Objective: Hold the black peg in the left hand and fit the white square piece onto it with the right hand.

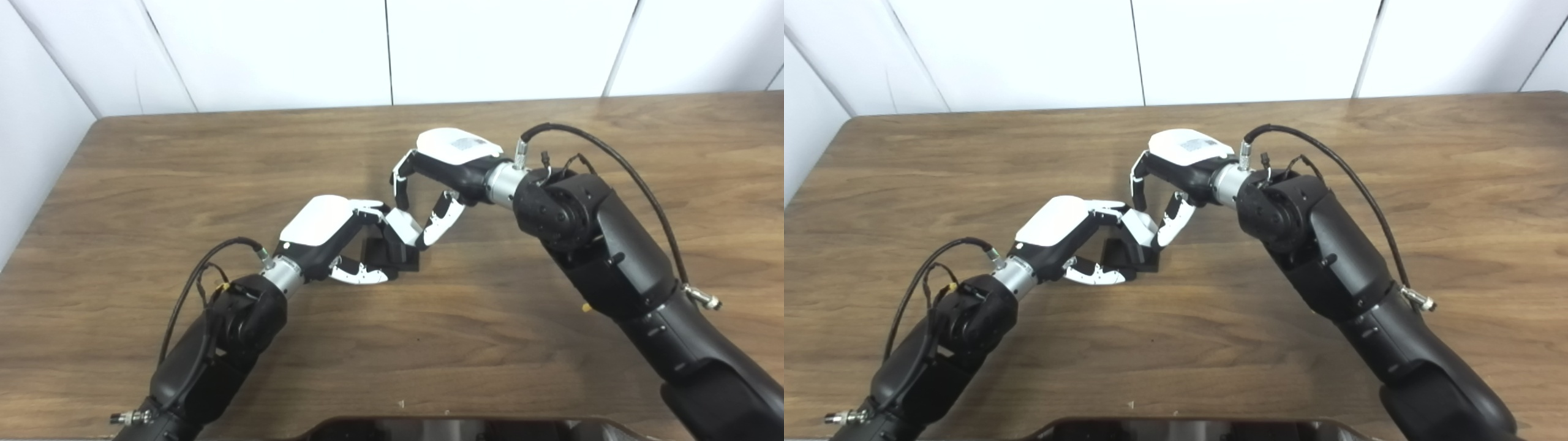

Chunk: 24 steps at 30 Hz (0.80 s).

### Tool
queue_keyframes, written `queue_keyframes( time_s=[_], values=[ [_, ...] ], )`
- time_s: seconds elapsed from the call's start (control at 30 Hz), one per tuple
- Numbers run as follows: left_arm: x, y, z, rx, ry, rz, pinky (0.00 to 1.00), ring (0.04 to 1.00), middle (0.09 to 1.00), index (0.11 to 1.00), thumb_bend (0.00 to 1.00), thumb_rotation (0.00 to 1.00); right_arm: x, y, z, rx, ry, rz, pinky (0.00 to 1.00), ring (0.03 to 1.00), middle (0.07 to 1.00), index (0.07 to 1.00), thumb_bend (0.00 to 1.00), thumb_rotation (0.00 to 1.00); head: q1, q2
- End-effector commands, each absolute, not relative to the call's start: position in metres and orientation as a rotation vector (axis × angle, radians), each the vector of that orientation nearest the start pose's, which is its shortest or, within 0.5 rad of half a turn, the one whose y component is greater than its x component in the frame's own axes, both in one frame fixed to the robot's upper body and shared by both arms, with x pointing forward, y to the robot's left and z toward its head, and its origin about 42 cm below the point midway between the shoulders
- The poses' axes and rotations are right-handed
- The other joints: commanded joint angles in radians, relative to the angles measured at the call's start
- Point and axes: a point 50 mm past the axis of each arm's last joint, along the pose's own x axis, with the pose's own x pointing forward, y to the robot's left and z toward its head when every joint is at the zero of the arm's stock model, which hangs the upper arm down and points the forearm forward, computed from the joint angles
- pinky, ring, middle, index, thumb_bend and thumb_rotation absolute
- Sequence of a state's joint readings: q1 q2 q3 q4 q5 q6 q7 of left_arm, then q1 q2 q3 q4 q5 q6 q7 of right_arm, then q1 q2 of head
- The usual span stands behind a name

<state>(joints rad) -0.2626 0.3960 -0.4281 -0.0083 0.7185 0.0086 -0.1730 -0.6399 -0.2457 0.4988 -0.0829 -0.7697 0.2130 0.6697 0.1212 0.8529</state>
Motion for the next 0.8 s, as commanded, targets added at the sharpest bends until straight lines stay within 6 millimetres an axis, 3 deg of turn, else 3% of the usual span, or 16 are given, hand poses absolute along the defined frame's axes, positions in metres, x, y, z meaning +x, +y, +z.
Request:
queue_keyframes(
  time_s=[0.0, 0.33, 0.77],
  values=[
    [0.328, 0.229, 0.112, 1.295, -0.04, -0.561, 0.85, 0.84, 0.854, 0.563, 0.81, 0.25, 0.4, -0.094, 0.281, -1.287, -0.349, 0.742, 0.83, 0.868, 0.79, 0.48, 0.52, 0.14, 0.002, 0.002],
    [0.33, 0.227, 0.112, 1.298, -0.045, -0.563, 0.84, 0.835, 0.854, 0.562, 0.8, 0.26, 0.398, -0.086, 0.282, -1.284, -0.367, 0.755, 0.81, 0.865, 0.792, 0.48, 0.51, 0.14, 0.006, 0.0],
    [0.332, 0.225, 0.112, 1.308, -0.044, -0.567, 0.85, 0.838, 0.858, 0.571, 0.8, 0.26, 0.395, -0.073, 0.313, -1.31, -0.459, 0.763, 0.82, 0.877, 0.783, 0.479, 0.51, 0.14, 0.012, -0.002]
  ],
)
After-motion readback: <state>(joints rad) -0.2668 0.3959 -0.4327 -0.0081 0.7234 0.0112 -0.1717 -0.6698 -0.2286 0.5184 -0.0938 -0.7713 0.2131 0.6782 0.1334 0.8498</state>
